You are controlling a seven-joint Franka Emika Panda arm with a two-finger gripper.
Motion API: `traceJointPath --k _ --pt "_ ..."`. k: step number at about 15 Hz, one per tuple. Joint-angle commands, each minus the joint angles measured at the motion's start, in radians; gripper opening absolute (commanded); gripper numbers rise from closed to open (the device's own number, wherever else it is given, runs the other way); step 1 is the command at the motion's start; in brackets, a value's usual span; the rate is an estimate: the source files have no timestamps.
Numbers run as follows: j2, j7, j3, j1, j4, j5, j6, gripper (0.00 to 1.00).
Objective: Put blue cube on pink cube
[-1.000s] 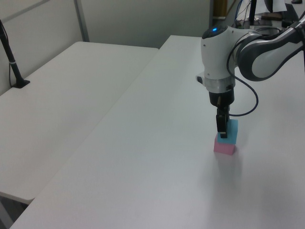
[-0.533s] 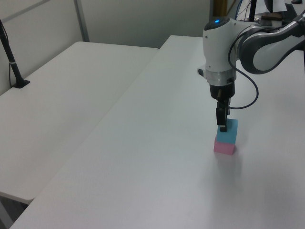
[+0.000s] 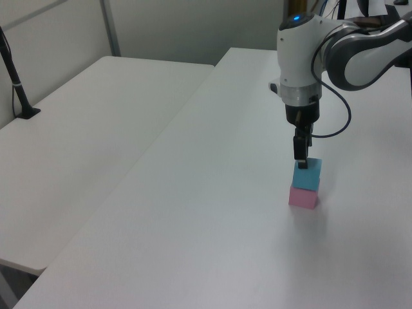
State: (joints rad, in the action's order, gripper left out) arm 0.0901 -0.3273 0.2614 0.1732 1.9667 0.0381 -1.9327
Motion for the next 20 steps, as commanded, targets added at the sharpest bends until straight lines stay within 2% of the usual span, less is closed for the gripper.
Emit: traceJointPath --k 1,8,16,19,20 --pt "-0.032 -0.002 0.002 -0.003 -0.002 0.016 0.024 1.00" --pt "-0.050 0.013 -0.007 -0.004 -0.031 0.016 0.063 1.00" --pt "-0.087 0.027 -0.001 -0.106 -0.196 0.019 0.241 1.00" --pt "-0.098 0.088 -0.005 -0.158 -0.252 0.029 0.313 1.00" --pt "-0.098 0.115 -0.022 -0.164 -0.271 0.035 0.345 1.00"
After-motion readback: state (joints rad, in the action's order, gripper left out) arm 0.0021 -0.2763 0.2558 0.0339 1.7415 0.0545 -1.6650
